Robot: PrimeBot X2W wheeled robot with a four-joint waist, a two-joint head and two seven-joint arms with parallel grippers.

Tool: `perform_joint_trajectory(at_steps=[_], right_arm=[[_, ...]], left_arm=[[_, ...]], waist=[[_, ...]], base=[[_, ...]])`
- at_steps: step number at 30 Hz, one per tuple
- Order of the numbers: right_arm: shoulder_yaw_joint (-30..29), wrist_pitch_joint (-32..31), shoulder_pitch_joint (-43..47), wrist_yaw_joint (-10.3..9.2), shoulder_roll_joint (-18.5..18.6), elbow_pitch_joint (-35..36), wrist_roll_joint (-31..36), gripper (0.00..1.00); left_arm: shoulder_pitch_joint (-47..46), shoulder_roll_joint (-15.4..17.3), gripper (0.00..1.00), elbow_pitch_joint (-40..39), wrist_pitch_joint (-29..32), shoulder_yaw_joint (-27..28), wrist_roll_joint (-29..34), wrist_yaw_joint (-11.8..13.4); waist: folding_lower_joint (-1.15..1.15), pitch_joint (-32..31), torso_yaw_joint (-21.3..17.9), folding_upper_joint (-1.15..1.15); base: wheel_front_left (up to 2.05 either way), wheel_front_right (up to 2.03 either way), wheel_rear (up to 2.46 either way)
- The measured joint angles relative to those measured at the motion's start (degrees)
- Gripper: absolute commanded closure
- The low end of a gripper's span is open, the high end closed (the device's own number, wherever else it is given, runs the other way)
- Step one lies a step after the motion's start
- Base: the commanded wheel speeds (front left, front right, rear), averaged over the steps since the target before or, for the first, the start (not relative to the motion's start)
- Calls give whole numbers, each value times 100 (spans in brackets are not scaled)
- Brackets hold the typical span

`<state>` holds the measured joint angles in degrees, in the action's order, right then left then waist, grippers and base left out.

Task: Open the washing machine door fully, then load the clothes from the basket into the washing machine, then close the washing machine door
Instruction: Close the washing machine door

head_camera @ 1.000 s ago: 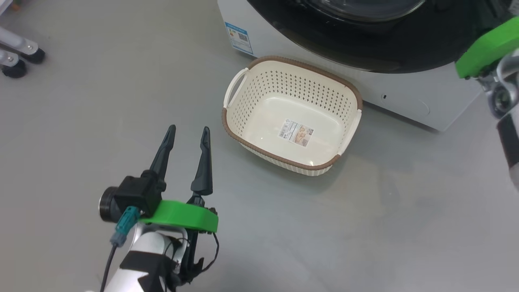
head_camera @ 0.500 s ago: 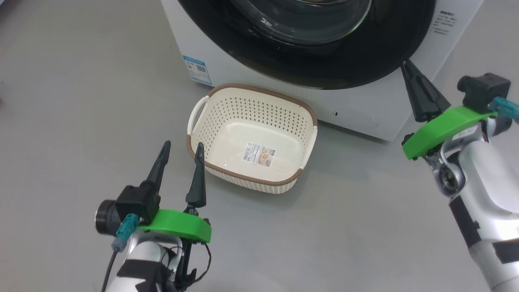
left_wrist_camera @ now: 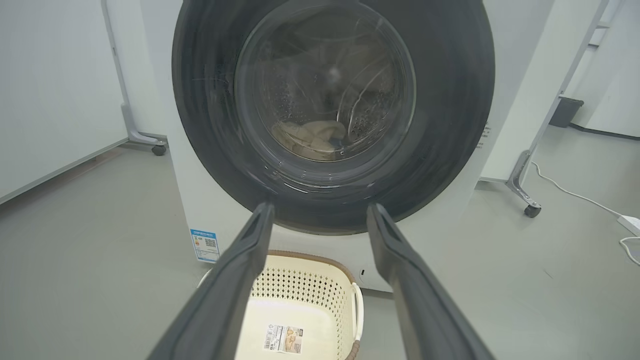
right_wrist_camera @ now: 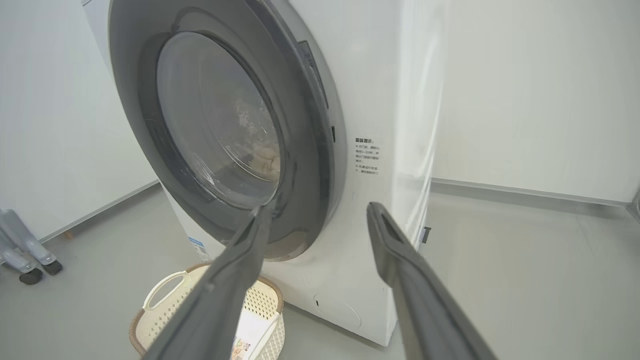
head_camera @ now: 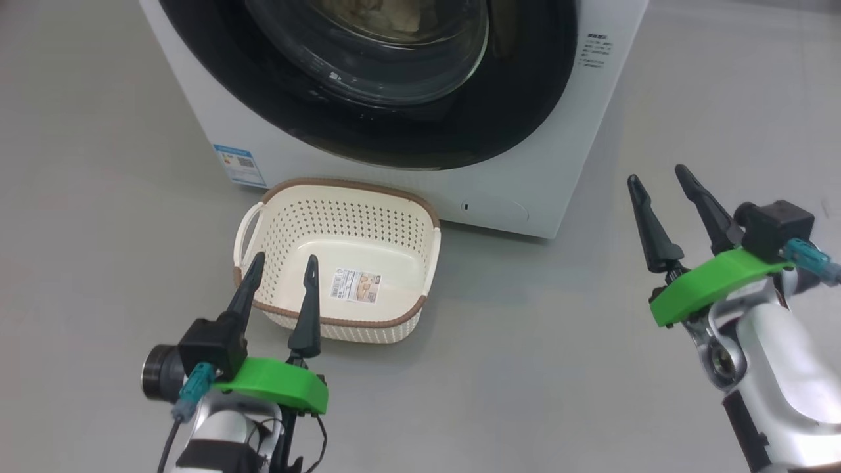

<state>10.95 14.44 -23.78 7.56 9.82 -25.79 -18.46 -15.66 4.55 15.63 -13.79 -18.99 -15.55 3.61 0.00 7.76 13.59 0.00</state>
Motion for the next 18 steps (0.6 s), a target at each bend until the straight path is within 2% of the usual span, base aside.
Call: perform_joint_trajectory(at_steps=[4, 9, 18], right_arm=[[-356, 0, 449, 0, -30, 157, 265, 0], [-890, 0, 1101, 0, -292, 500, 619, 0], [-1272, -57, 1942, 0, -634, 1379, 1060, 0]], left_arm=[[58, 41, 0, -77, 29, 12, -1, 49], [292, 143, 0, -111, 81, 54, -20, 127], [676, 235, 0, -247, 132, 202, -214, 250]], waist=[[0, -100, -186, 0], [0, -263, -363, 0], [0, -539, -748, 0]], base=[[0, 0, 0], [0, 0, 0], [0, 0, 0]])
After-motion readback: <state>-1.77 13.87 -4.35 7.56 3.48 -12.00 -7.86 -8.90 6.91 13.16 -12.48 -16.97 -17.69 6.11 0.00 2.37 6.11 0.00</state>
